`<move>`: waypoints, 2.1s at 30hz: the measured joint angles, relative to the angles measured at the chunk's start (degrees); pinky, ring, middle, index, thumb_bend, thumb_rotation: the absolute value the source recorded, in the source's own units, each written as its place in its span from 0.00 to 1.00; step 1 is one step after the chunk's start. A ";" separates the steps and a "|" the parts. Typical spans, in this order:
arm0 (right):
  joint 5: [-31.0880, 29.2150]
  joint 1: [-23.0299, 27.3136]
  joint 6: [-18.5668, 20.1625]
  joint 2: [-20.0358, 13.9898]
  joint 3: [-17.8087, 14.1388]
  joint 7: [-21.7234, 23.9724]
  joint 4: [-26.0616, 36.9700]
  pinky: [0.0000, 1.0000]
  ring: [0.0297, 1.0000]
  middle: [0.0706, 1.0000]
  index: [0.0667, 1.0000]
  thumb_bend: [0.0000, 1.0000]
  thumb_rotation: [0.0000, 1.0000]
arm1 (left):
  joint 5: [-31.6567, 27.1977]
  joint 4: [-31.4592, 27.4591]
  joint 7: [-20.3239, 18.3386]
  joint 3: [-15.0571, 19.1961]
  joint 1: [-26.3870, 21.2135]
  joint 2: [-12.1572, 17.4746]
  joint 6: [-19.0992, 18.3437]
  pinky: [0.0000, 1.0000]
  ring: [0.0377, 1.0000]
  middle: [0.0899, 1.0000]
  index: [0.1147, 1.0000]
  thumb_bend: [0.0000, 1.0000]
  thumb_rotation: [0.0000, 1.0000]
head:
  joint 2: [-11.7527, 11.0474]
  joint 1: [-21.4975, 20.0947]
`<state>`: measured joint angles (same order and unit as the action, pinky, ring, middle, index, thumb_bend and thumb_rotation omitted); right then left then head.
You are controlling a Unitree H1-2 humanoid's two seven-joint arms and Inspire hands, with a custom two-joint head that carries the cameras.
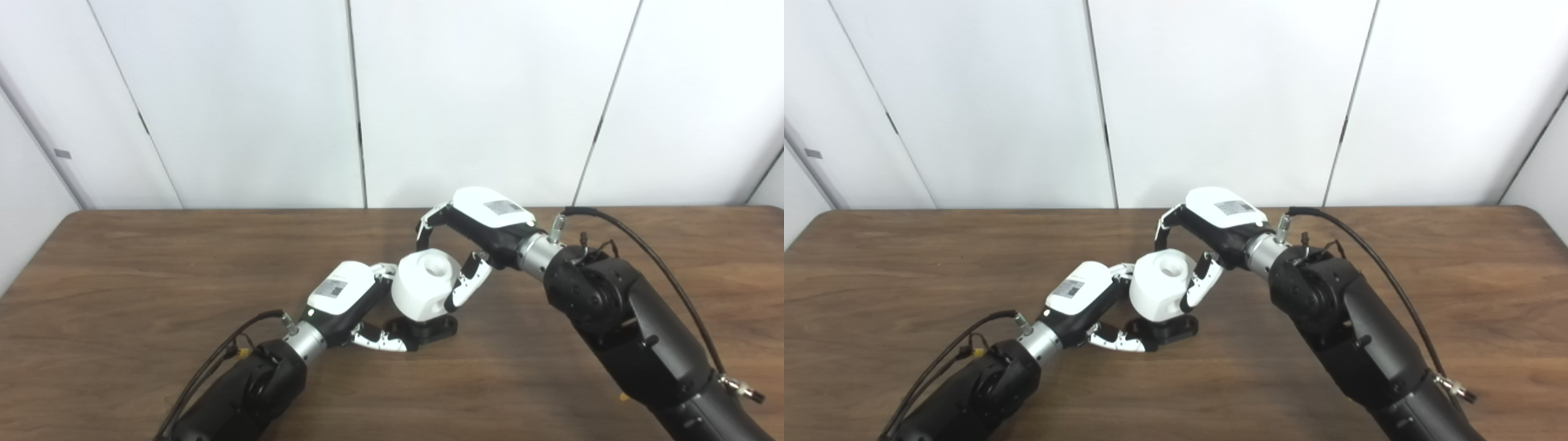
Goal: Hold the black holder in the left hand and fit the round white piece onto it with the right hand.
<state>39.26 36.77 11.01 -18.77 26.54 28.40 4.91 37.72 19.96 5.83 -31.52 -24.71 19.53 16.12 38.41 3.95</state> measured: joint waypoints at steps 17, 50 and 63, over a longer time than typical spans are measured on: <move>0.17 0.13 -0.02 -0.04 1.60 0.00 1.00 0.87 0.86 0.75 0.45 0.52 0.14 | 0.00 0.01 -0.05 0.00 -0.02 0.17 -0.53 0.66 0.82 0.77 0.43 0.52 0.08 | 0.18 0.09; -0.34 0.61 -0.15 0.06 3.17 -0.01 1.25 0.88 0.85 0.75 0.45 0.52 0.13 | -3.18 -0.72 -4.96 2.50 -0.36 -1.10 -3.08 0.64 0.82 0.79 0.59 1.00 0.27 | 0.97 0.27; -0.46 1.17 -0.01 -0.66 3.24 0.93 1.46 0.88 0.86 0.75 0.45 0.52 0.13 | -2.52 -0.82 -4.93 2.73 -0.15 -1.49 -3.58 0.68 0.82 0.81 0.59 1.00 0.25 | 1.41 0.18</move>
<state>38.80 37.94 11.01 -19.42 29.78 29.33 6.37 35.21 19.14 0.89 -28.79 -24.86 18.04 12.54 39.81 4.13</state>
